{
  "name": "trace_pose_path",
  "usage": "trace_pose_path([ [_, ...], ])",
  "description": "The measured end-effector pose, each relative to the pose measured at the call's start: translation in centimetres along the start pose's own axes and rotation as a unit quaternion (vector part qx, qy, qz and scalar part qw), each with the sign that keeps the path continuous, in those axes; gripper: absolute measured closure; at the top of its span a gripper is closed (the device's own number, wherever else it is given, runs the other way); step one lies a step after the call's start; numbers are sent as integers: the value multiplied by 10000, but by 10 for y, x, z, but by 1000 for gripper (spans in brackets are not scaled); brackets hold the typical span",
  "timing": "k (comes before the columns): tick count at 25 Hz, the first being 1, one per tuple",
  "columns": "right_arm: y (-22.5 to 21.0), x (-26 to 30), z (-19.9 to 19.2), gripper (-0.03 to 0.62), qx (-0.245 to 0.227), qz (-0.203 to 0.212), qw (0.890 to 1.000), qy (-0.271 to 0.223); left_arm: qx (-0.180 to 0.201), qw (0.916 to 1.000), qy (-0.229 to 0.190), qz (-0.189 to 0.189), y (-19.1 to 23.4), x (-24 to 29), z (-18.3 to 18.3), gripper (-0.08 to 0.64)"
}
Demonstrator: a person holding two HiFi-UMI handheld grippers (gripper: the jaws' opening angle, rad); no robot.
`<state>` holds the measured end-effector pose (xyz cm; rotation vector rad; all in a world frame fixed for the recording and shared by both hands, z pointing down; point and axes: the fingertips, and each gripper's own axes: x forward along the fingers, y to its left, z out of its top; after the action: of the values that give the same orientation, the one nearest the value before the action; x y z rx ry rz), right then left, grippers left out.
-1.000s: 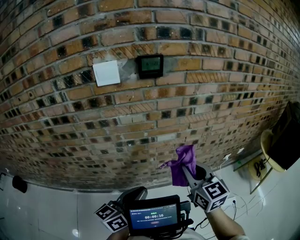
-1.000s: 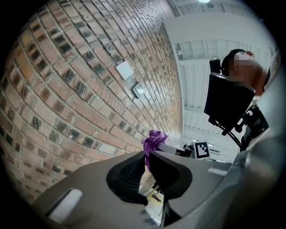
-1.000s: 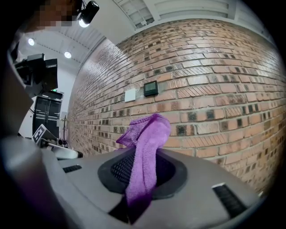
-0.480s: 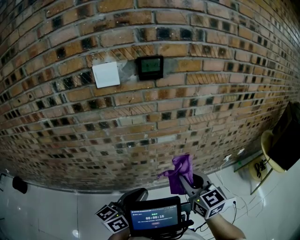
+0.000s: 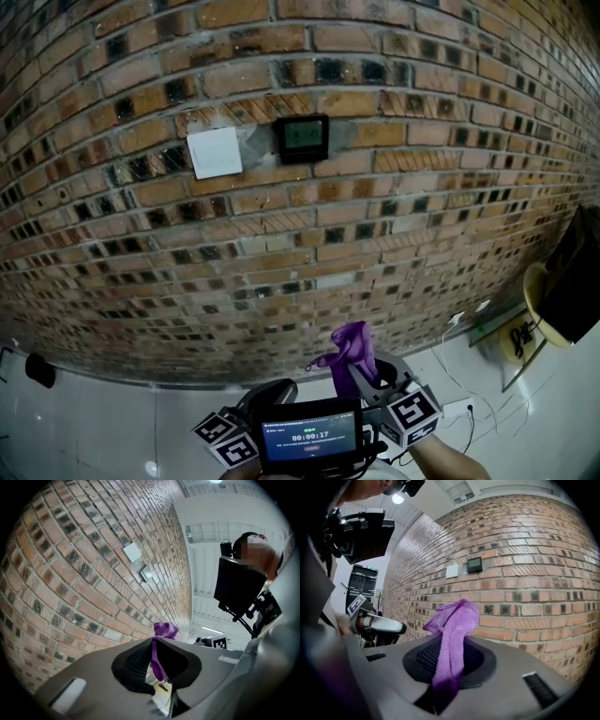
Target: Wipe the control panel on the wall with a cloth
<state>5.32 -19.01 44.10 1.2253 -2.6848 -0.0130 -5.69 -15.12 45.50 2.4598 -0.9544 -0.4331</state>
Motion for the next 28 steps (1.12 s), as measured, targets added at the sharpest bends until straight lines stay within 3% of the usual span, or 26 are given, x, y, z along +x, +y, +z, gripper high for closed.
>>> trace_pose_path([
  [5, 8, -1, 3, 509, -387, 5, 9992, -28, -5, 10000, 2, -4, 0, -1, -1, 528],
  [28, 8, -1, 7, 511, -532, 120, 9985, 23, -40, 10000, 60, 55, 2, -1, -4, 528],
])
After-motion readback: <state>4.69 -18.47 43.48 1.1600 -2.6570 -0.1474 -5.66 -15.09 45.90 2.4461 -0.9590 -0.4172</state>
